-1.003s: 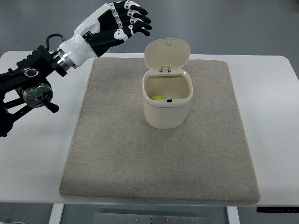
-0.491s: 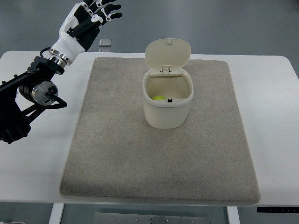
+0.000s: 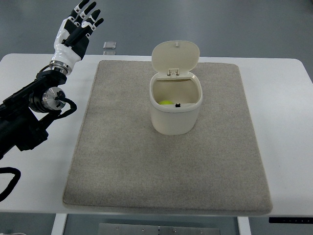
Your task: Put tennis ball into box with left hand
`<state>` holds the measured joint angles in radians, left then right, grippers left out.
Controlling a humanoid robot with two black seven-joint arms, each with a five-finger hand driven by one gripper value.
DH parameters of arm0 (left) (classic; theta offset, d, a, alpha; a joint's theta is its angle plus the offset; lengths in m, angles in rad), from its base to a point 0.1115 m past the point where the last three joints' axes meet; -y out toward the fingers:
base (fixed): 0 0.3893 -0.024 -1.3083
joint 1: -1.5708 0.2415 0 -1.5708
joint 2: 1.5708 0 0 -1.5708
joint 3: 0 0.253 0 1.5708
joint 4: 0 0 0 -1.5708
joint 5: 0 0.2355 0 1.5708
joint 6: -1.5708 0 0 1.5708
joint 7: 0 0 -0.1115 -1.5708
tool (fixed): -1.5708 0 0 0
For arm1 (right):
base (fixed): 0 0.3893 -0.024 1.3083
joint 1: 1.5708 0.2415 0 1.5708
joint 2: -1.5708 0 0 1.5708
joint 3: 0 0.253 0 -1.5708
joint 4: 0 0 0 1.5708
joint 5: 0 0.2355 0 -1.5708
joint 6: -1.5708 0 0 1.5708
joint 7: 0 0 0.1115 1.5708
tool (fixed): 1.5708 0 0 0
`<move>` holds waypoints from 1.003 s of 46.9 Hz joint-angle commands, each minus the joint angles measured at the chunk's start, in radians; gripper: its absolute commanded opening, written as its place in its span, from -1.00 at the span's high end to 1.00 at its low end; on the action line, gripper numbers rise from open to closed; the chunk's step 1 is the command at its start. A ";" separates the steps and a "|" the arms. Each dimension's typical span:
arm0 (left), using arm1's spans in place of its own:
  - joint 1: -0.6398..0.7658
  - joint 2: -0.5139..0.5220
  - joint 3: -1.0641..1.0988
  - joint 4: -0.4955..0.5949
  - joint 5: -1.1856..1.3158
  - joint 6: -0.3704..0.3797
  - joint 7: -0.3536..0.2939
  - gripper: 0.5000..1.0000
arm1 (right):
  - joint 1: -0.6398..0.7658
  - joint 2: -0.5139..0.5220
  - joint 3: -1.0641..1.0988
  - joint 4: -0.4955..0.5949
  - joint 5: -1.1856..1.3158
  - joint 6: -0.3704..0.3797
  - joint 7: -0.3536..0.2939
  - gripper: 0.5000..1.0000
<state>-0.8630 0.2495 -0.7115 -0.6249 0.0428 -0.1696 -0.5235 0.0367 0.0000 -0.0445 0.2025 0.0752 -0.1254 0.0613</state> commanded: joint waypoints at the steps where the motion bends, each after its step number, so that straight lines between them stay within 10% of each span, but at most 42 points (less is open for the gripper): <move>1: -0.002 -0.016 0.001 0.050 -0.038 -0.008 -0.001 -0.94 | 0.000 0.000 0.000 0.000 0.000 0.001 0.000 -0.60; 47: -0.014 -0.081 0.000 0.120 -0.044 0.015 0.000 -0.96 | 0.000 0.000 0.000 0.000 0.000 0.000 0.000 -0.61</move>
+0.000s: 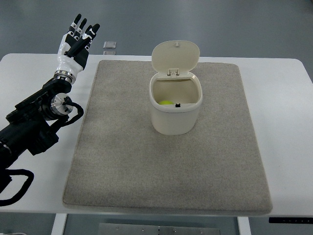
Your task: Put tennis ball into box with left hand
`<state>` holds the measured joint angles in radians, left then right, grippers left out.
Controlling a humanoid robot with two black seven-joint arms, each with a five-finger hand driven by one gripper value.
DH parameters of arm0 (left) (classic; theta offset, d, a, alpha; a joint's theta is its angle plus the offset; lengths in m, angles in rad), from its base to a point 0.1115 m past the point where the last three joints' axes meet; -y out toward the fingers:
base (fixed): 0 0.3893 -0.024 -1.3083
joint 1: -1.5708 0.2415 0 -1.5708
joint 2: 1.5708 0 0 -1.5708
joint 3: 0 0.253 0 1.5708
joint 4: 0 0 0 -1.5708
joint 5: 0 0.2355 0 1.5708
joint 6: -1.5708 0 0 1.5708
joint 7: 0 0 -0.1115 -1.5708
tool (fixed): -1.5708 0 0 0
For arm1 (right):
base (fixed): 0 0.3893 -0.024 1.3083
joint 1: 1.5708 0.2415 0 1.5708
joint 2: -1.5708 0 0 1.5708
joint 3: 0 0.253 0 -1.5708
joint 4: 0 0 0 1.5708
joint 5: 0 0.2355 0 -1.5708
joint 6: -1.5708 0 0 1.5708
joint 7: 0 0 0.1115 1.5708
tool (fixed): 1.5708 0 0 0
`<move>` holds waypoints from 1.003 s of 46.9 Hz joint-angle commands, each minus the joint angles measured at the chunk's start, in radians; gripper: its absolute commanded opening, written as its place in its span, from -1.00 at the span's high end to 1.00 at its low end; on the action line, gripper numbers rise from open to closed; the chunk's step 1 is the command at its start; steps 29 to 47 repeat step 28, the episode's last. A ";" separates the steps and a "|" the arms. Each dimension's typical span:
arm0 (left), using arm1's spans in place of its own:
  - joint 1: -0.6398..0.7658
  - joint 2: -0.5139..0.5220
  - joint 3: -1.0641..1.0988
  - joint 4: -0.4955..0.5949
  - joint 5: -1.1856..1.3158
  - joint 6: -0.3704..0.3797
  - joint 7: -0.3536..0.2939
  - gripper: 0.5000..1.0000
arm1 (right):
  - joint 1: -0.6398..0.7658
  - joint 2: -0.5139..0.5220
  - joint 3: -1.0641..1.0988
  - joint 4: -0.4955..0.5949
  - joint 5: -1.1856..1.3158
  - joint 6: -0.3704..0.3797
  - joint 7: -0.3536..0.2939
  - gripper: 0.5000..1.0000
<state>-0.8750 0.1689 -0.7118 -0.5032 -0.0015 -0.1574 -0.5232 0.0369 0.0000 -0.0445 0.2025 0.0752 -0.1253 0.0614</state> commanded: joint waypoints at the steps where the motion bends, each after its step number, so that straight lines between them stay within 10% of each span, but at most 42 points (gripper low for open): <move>1: -0.004 0.000 0.000 -0.001 0.000 0.004 0.000 -0.96 | 0.000 0.000 0.000 0.000 0.000 0.000 0.000 -0.60; 47: -0.021 0.004 -0.002 -0.003 -0.003 0.042 0.000 -0.96 | -0.002 0.000 -0.002 0.000 0.002 0.001 0.000 -0.60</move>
